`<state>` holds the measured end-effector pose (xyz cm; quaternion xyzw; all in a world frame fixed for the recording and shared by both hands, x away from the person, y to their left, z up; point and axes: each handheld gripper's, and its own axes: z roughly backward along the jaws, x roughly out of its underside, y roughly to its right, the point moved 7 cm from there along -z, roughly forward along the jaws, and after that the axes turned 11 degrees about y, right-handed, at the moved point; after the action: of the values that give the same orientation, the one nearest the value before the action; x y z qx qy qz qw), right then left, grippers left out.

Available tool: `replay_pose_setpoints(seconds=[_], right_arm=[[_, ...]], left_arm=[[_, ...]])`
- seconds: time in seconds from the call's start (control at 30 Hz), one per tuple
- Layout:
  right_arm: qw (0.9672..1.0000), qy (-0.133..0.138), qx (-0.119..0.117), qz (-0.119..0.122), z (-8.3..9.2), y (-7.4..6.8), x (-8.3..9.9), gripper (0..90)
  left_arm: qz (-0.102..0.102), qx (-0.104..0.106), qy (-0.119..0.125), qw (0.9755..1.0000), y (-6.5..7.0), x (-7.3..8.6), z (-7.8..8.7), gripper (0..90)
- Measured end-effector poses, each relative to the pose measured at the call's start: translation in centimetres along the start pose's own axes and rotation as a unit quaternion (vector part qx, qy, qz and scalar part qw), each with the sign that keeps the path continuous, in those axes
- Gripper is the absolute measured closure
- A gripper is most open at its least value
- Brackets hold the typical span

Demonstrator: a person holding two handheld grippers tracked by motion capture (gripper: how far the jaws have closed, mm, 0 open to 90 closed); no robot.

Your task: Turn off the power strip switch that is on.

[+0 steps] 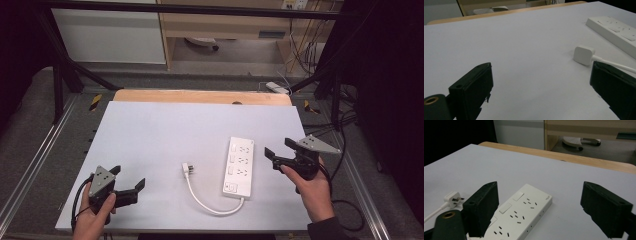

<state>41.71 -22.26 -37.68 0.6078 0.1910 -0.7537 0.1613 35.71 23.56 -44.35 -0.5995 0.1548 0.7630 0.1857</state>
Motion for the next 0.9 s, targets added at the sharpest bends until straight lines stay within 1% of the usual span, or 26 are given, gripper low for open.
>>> replay_pose_setpoints(seconds=[0.03,0.07,0.17,0.37,0.4,0.43,0.5,0.53,0.57,0.63,0.67,0.7,0.73,0.77,0.8,0.83,0.87,0.9], right_arm=[[1.0000,0.000,0.000,0.000,0.0,0.0,0.0,17.6],[1.0000,0.002,-0.003,0.005,-0.1,-0.2,-0.3,22.6],[0.9999,0.002,-0.008,0.010,-0.4,-0.5,-0.7,28.0],[0.9996,0.006,-0.013,0.024,-1.0,-0.8,-1.5,44.0],[0.9996,0.006,-0.013,0.024,-1.0,-0.8,-1.5,44.0],[0.9995,0.007,-0.014,0.029,-1.3,-0.9,-1.8,49.7],[0.9993,0.008,-0.014,0.033,-1.5,-1.0,-2.0,56.2],[0.9993,0.008,-0.014,0.033,-1.5,-1.0,-2.0,56.2],[0.9992,0.012,-0.015,0.035,-1.6,-1.0,-2.3,62.0],[0.9991,0.014,-0.016,0.038,-1.8,-1.0,-2.4,67.7],[0.9991,0.014,-0.016,0.038,-1.8,-1.0,-2.4,67.7],[0.9988,0.017,-0.017,0.042,-2.0,-1.1,-2.5,72.8],[0.9988,0.017,-0.017,0.042,-2.0,-1.1,-2.5,72.8],[0.9988,0.017,-0.019,0.042,-2.0,-1.1,-2.5,75.3],[0.9987,0.016,-0.022,0.043,-2.3,-1.1,-2.4,80.2],[0.9987,0.016,-0.022,0.043,-2.3,-1.1,-2.4,80.2],[0.9987,0.017,-0.025,0.042,-2.6,-1.3,-2.4,84.4],[0.9986,0.018,-0.024,0.044,-2.8,-1.3,-2.4,86.2]], left_arm=[[0.000,0.001,0.000,1.0000,0.0,0.0,0.0,4.6],[-0.001,0.000,0.000,1.0000,0.0,0.0,0.0,4.6],[-0.001,0.000,0.000,1.0000,0.0,0.0,0.0,4.6],[-0.001,0.000,0.001,1.0000,0.0,0.0,0.0,4.6],[-0.001,0.001,0.001,1.0000,0.0,0.0,0.0,4.6],[-0.001,0.001,0.001,1.0000,0.0,0.0,0.0,4.6],[-0.001,0.000,0.001,1.0000,0.0,0.0,0.0,4.6],[-0.001,0.000,0.001,1.0000,0.0,0.0,0.0,4.6],[-0.001,0.001,0.001,1.0000,0.0,0.0,0.0,4.6],[-0.001,0.001,0.001,1.0000,0.0,0.0,0.0,4.6],[-0.001,0.001,0.001,1.0000,0.0,0.0,0.0,4.6],[-0.001,0.001,0.001,1.0000,0.0,0.0,0.0,4.6],[-0.001,0.001,0.001,1.0000,0.0,0.0,0.0,4.6],[0.000,0.000,0.002,1.0000,0.0,0.0,0.0,4.6],[0.000,0.000,0.003,1.0000,0.0,-0.1,0.0,4.6],[0.001,0.000,0.005,1.0000,0.0,-0.1,0.0,4.6],[0.002,-0.001,0.005,1.0000,-0.1,-0.1,0.0,4.6],[0.003,-0.002,0.005,1.0000,-0.1,-0.1,0.0,4.6]])
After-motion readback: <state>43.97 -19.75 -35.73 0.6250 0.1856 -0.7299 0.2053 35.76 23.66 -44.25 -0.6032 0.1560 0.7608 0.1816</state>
